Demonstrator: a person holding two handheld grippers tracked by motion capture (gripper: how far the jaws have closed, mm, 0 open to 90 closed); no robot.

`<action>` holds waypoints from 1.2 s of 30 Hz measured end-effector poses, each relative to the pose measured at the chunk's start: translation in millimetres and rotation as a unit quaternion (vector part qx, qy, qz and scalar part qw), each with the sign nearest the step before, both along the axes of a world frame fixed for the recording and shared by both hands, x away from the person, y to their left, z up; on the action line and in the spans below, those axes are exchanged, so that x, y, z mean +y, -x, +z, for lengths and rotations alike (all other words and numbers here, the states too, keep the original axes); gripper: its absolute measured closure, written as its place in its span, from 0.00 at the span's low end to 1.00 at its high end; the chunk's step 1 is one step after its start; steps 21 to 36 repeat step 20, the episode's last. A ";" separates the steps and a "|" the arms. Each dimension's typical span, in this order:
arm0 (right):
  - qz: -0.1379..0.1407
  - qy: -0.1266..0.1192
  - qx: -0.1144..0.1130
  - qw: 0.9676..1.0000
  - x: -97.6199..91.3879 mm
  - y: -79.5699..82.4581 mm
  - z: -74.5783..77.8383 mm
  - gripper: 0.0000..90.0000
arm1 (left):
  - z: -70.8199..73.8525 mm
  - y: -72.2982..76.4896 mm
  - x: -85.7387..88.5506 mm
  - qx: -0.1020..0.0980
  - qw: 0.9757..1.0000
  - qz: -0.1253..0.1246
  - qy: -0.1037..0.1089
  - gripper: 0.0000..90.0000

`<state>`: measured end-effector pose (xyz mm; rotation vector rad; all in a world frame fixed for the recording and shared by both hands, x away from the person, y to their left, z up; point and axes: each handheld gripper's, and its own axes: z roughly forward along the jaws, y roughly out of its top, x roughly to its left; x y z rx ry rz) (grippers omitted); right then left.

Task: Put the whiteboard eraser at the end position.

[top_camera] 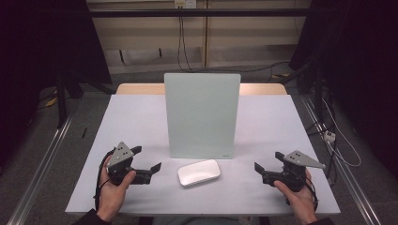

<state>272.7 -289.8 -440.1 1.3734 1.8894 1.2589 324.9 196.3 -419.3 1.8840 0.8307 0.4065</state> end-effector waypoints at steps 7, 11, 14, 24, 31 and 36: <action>-0.002 0.000 -0.001 1.000 -0.9 0.6 0.0 0.08 | -2.9 5.0 7.4 -0.016 1.000 0.014 0.011 0.05; -0.004 -0.001 -0.001 1.000 -1.5 0.9 -0.1 0.08 | -6.8 4.6 9.3 -0.008 0.999 0.027 0.024 0.05; -0.005 0.000 -0.001 1.000 -1.8 0.6 -0.2 0.08 | -8.3 3.6 11.1 -0.004 0.999 0.026 0.023 0.05; -0.003 0.000 0.000 1.000 -0.8 0.3 -0.2 0.08 | -6.9 3.9 15.1 -0.007 0.999 0.037 0.024 0.05; -0.003 0.000 0.000 1.000 -0.8 0.3 -0.2 0.08 | -6.9 3.9 15.1 -0.007 0.999 0.037 0.024 0.05; -0.003 0.000 0.000 1.000 -0.8 0.3 -0.2 0.08 | -6.9 3.9 15.1 -0.007 0.999 0.037 0.024 0.05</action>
